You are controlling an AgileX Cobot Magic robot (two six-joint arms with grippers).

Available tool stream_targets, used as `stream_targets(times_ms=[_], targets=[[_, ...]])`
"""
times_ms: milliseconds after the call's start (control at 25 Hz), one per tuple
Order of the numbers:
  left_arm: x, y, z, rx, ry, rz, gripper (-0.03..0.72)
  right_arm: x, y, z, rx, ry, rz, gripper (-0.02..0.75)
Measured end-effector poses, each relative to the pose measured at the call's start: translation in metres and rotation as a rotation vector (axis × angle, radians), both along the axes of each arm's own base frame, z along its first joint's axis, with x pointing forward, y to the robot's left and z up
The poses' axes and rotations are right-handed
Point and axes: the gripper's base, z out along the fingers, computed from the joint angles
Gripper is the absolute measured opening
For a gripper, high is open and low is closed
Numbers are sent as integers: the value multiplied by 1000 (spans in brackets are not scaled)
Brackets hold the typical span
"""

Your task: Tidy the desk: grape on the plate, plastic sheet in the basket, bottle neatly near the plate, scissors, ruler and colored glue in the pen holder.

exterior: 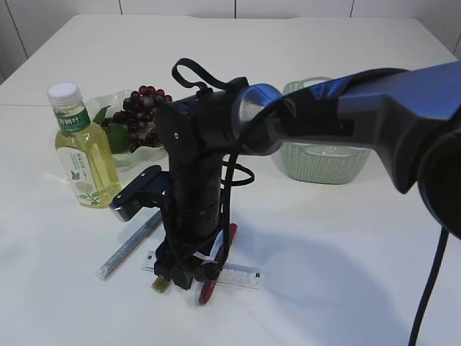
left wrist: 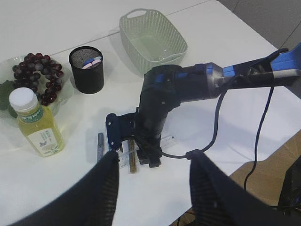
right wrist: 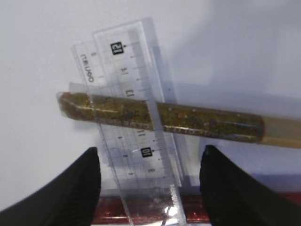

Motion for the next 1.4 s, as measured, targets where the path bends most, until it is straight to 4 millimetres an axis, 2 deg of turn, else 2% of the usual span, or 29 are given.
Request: stream_targets(times_ms=[680, 840, 1160, 1400], targets=[[0, 0, 0, -1, 1, -1, 362, 0, -1, 0, -13, -2, 6, 502], [0, -1, 0, -5, 4, -5, 362, 0, -1, 0, -13, -2, 6, 465], [-1, -2, 0, -15, 11, -15, 362, 0, -1, 0, -15, -5, 8, 312], [-1, -2, 0, -18, 12, -17, 362, 0, -2, 0, -19, 0, -9, 299]])
